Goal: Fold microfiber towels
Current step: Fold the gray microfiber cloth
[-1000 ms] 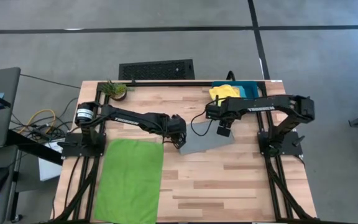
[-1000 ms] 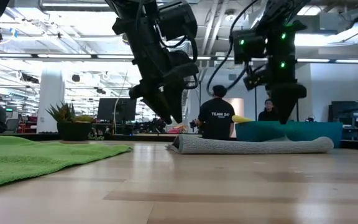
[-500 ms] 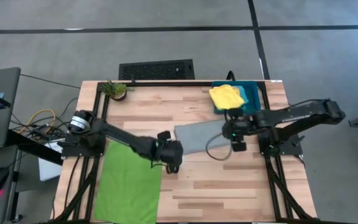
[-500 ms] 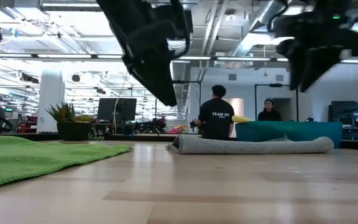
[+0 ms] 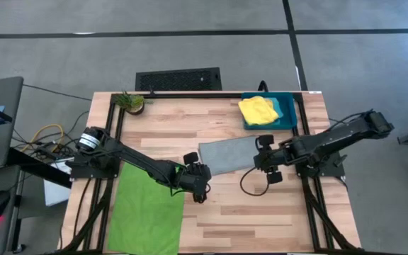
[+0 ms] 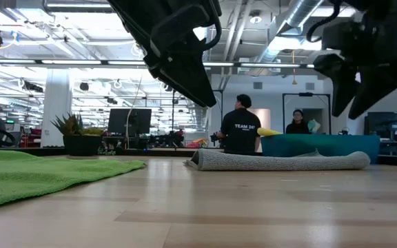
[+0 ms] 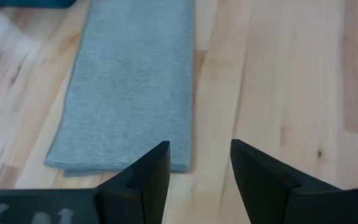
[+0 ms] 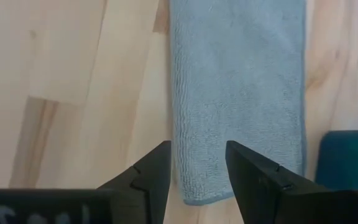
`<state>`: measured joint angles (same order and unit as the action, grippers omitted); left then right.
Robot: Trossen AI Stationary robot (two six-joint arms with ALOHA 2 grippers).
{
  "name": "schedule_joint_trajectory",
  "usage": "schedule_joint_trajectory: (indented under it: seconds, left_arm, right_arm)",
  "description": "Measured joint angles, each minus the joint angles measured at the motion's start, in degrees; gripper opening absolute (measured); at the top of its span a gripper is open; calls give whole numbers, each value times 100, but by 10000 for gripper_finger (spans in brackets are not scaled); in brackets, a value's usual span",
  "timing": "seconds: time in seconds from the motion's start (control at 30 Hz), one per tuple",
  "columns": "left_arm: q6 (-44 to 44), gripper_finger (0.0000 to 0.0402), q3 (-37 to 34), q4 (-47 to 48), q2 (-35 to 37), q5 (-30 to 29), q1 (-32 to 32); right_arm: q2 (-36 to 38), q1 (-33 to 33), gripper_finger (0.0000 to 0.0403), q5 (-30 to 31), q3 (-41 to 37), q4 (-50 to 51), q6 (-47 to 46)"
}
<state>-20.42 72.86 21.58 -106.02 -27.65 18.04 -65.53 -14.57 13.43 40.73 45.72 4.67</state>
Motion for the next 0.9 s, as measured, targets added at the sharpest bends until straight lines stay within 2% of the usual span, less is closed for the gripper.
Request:
schedule_joint_trajectory:
  seconds: [0.33, 0.7, 0.9]
  left_arm:
    - [-18, 163, 9, -10, 0, -10, -30]
    - [174, 163, 9, -6, 0, -6, -30]
    - [240, 163, 11, -6, 0, -6, -30]
  right_arm:
    - [-1116, 18, 173, -158, -9, -44, 141]
    - [-1981, 283, 171, -152, -9, -149, 318]
    - [-2345, 410, 170, -15, 20, -145, 44]
